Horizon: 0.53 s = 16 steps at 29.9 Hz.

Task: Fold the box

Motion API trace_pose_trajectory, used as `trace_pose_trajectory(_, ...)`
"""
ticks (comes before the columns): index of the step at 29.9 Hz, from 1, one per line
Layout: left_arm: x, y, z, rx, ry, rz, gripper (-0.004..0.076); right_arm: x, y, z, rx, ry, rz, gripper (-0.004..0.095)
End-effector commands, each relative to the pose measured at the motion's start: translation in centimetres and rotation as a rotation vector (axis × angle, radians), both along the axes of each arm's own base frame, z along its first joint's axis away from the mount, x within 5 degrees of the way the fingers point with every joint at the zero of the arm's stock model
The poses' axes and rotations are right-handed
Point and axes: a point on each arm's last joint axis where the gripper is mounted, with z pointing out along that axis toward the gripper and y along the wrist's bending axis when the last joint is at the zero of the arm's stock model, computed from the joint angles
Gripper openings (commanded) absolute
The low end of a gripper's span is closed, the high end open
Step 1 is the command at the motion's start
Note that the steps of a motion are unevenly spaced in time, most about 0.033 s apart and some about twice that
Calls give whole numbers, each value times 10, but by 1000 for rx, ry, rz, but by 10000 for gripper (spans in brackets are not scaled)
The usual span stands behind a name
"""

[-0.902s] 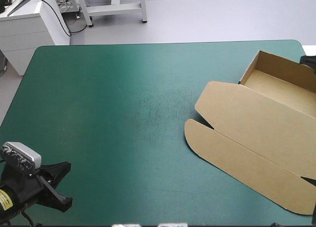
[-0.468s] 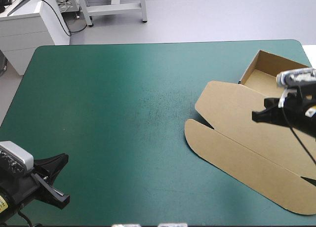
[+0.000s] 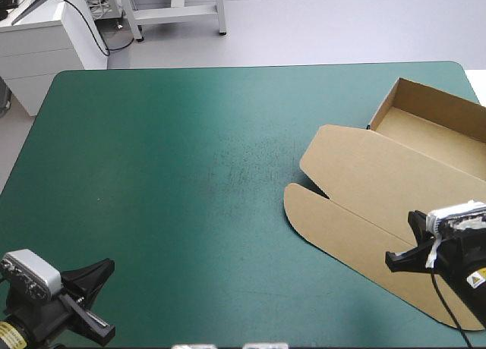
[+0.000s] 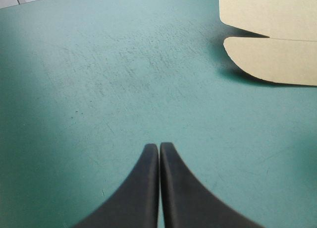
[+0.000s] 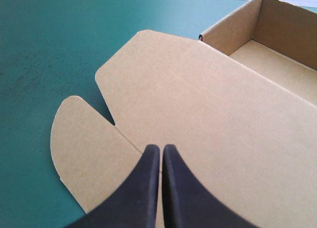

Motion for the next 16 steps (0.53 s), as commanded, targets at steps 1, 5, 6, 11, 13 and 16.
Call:
trace_pose_trajectory(1, -2, 0, 3, -34, -93, -14, -8, -8, 0, -3, 8, -86, -15, 0)
trace_pose_trajectory(5, -4, 2, -8, -44, -131, -7, -8, -20, 1, -24, 8, -97, -17, 0)
trace_pose_trajectory(6, -5, 2, -11, -45, -133, -6, -8, -23, 1, -28, 8, -109, -21, 0)
trace_pose_trajectory(11, -3, 1, -25, -32, -107, -5, -8, -35, 2, -44, 45, -156, -44, 0)
trace_pose_trajectory(13, -1, 1, -31, -24, -89, -5, -8, -41, 2, -47, 49, -179, -45, 0)
trace_pose_trajectory(16, 0, 0, -35, -14, -75, -6, -8, -46, 3, -55, 60, -191, -47, 0)
